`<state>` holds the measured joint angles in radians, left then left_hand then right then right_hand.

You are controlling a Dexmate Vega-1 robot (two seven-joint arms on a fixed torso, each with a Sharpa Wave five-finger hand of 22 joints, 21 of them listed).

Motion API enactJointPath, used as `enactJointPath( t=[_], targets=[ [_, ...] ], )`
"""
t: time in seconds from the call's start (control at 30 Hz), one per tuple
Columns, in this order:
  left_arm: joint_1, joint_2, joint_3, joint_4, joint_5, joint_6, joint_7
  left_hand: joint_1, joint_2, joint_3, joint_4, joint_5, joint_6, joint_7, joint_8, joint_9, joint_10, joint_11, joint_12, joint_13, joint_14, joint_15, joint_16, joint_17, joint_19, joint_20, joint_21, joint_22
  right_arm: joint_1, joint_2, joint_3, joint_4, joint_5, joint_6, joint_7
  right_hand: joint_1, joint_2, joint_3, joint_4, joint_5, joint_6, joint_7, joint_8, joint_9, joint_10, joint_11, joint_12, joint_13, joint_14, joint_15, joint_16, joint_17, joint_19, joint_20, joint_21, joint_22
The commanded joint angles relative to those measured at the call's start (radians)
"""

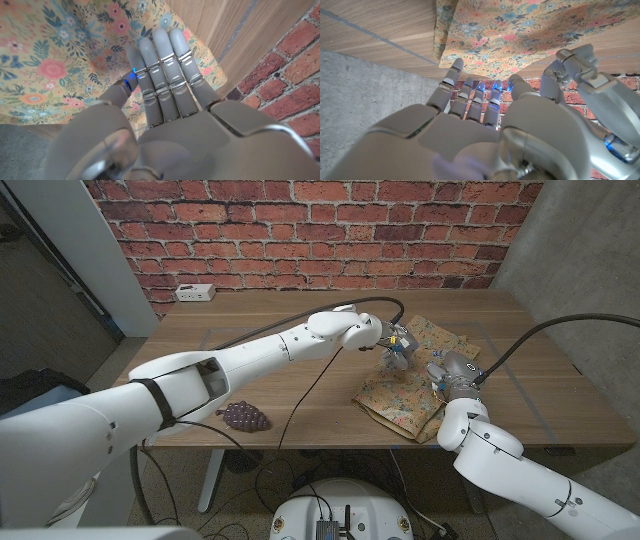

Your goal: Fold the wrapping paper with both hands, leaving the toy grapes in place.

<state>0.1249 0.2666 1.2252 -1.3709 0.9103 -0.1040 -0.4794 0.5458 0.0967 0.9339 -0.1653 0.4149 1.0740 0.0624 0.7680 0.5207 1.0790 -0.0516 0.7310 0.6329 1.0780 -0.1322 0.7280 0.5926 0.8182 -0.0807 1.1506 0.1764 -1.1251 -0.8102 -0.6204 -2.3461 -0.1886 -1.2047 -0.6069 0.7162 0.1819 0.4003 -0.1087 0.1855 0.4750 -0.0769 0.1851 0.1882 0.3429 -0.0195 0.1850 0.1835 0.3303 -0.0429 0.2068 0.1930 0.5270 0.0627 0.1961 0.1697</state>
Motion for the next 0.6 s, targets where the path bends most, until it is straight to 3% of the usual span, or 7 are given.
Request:
enactJointPath(
  t=[0.03,0.23,0.3,0.6],
  targets=[
    [-0.030,-0.048,0.045,0.110,-0.033,-0.029,-0.049,-0.013,0.013,0.012,0.001,0.008,0.000,0.001,-0.015,-0.017,-0.012,0.005,-0.018,-0.019,0.001,-0.005,-0.015,-0.021,0.006,0.004,0.003,-0.003,0.022,0.007,-0.007,0.012,0.020,-0.012,-0.016,0.009,-0.004,0.004,-0.006,0.000,0.002,0.001,0.006,0.002,0.004,0.002,0.006,0.003,-0.003,-0.034,0.007,0.003,0.002,-0.002,0.001,0.005],
    [-0.043,-0.072,0.074,0.165,-0.045,-0.043,-0.061,-0.014,0.018,0.010,-0.006,0.010,-0.001,0.005,-0.028,-0.031,-0.011,0.007,-0.028,-0.031,0.002,-0.005,-0.022,-0.035,0.008,0.009,0.001,-0.005,0.035,0.008,-0.014,0.020,0.027,-0.016,-0.018,0.009,-0.003,0.004,-0.006,0.000,0.003,0.000,0.006,0.002,0.005,0.002,0.006,0.003,-0.003,-0.034,0.007,0.003,0.002,-0.002,0.001,0.005],
    [-0.050,-0.085,0.086,0.190,-0.049,-0.042,-0.076,-0.017,0.019,0.008,-0.008,0.011,-0.004,0.003,-0.036,-0.038,-0.016,0.008,-0.034,-0.036,0.000,-0.003,-0.029,-0.045,0.009,0.022,0.001,-0.005,0.039,0.007,-0.015,0.021,0.031,-0.016,-0.016,0.010,-0.004,0.004,-0.006,0.000,0.002,0.000,0.006,0.002,0.005,0.002,0.006,0.003,-0.003,-0.033,0.007,0.003,0.002,-0.002,0.001,0.005],
    [-0.077,-0.160,0.127,0.369,-0.096,-0.076,-0.053,-0.027,0.030,0.001,-0.013,0.012,-0.018,0.018,-0.076,-0.074,-0.054,0.021,-0.083,-0.081,-0.034,0.012,-0.069,-0.085,-0.027,0.049,-0.017,-0.006,0.058,0.007,-0.030,0.029,0.039,-0.029,-0.017,0.011,-0.003,0.004,-0.007,-0.001,0.003,0.001,0.006,0.002,0.004,0.000,0.006,0.003,-0.004,-0.034,0.007,0.003,0.002,-0.001,0.001,0.005]
  ],
)
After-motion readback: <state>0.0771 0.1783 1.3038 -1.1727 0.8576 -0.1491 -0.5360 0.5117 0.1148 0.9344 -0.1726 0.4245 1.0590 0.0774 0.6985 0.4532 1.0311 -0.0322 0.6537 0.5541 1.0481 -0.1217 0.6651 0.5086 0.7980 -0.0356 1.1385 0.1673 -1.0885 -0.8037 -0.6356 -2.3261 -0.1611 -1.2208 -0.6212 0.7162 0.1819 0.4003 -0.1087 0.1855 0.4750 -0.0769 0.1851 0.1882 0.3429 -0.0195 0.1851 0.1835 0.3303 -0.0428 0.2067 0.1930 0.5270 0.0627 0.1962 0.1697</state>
